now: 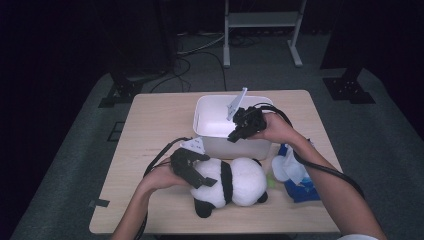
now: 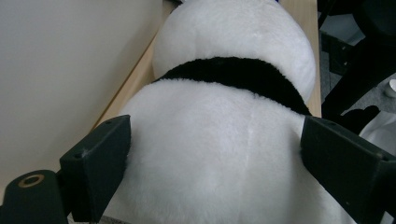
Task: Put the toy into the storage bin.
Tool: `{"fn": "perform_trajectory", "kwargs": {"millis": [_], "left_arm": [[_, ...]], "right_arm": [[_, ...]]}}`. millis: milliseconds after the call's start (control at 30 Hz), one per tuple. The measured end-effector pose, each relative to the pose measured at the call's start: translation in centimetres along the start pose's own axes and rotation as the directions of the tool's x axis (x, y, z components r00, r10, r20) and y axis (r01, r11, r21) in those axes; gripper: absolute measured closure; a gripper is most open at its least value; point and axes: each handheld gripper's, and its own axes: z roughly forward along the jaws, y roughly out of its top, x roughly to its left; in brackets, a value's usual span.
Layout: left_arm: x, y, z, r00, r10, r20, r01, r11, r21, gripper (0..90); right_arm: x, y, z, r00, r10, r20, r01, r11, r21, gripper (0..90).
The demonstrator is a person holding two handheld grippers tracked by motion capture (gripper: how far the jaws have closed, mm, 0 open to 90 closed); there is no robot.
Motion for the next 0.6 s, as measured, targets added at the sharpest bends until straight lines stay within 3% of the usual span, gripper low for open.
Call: {"fn": "perform_trajectory", "kwargs": {"millis": [133,267,367,600], "left_arm": [[0.0,0.0,-0.1,1.0,0.003,-0.003,-0.003,1.0,-0.003,9.4],[0.1,0.0,-0.3,1.0,0.002,-0.001,-0.002,1.0,-0.008,9.4],[0.1,-0.1,-0.6,1.0,0.001,-0.002,-0.001,0.9999,-0.014,9.4],[0.1,-0.3,-1.6,0.9999,0.003,-0.016,-0.003,0.9998,-0.018,9.4]], "right_arm": [[0.2,0.0,0.1,1.0,-0.001,-0.005,0.001,1.0,0.002,85.8],[0.2,-0.1,0.4,0.9997,0.022,-0.01,-0.022,1.0,0.005,73.7],[0.4,-0.1,0.0,0.9995,0.032,-0.001,-0.032,0.999,-0.029,64.9],[1.5,-0.1,-1.6,0.9995,0.031,0.0,-0.031,0.995,-0.098,53.9]]}}
